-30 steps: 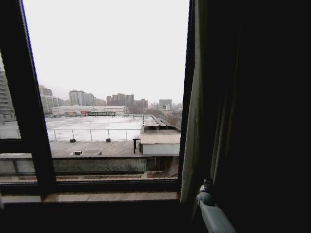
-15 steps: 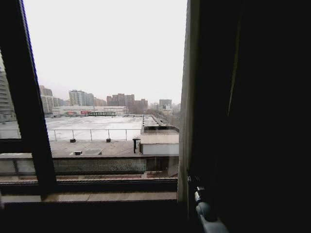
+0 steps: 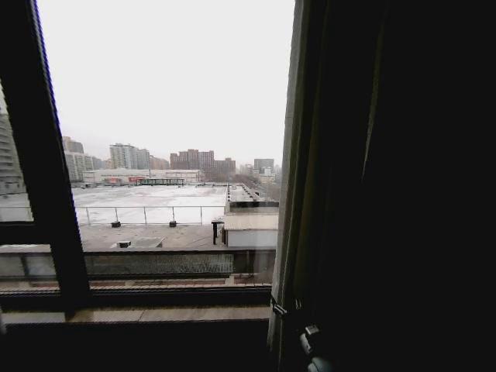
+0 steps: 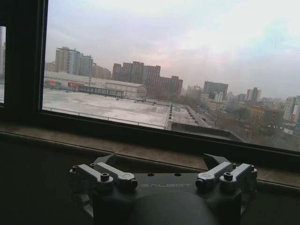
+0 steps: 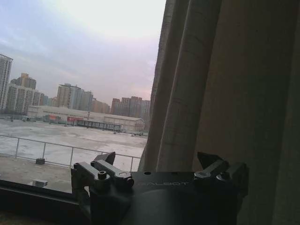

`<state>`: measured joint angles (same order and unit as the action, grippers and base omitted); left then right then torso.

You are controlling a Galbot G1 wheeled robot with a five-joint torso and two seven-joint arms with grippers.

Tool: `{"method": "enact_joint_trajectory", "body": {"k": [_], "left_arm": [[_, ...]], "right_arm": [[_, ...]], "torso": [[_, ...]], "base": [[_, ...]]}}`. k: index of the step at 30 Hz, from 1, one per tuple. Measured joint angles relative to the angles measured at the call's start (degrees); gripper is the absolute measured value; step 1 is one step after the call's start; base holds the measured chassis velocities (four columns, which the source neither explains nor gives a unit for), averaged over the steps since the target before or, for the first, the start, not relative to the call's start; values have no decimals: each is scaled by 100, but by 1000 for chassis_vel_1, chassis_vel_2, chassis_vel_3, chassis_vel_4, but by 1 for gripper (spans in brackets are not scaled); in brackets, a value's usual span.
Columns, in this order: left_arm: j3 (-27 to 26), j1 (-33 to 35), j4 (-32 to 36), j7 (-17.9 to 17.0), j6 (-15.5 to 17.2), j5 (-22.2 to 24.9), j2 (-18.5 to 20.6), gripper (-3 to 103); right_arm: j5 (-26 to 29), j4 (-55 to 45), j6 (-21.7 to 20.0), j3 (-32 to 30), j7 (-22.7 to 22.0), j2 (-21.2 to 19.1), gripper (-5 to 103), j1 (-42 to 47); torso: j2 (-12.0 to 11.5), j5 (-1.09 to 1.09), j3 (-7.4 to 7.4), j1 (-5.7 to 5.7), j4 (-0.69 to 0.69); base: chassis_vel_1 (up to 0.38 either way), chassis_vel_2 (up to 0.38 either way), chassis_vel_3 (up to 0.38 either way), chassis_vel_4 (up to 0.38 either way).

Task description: Open the curtains by pulling them apart, changing their state from closed to fully open.

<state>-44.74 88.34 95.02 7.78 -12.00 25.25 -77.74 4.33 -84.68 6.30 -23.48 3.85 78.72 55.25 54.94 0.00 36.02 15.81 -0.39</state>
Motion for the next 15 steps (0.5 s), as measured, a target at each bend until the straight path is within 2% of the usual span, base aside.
{"method": "enact_joint_trajectory", "body": {"k": [2, 10, 15], "left_arm": [[-3, -28, 2, -5, 25, 46, 11, 100], [-29, -88, 18, -19, 44, 132, 64, 100], [-191, -167, 288, -64, 96, 245, 127, 100]], "right_arm": [[-93, 0, 91, -30, -65, 0, 100, 32], [-230, -13, 175, -80, -127, 0, 100, 133], [-291, 32, 220, -120, -259, 0, 100, 197]], "torso": [[0, 0, 0, 0, 1], [0, 0, 0, 0, 0], [0, 0, 0, 0, 0]], "base": [[0, 0, 0, 0], [0, 0, 0, 0], [0, 0, 0, 0]]}}
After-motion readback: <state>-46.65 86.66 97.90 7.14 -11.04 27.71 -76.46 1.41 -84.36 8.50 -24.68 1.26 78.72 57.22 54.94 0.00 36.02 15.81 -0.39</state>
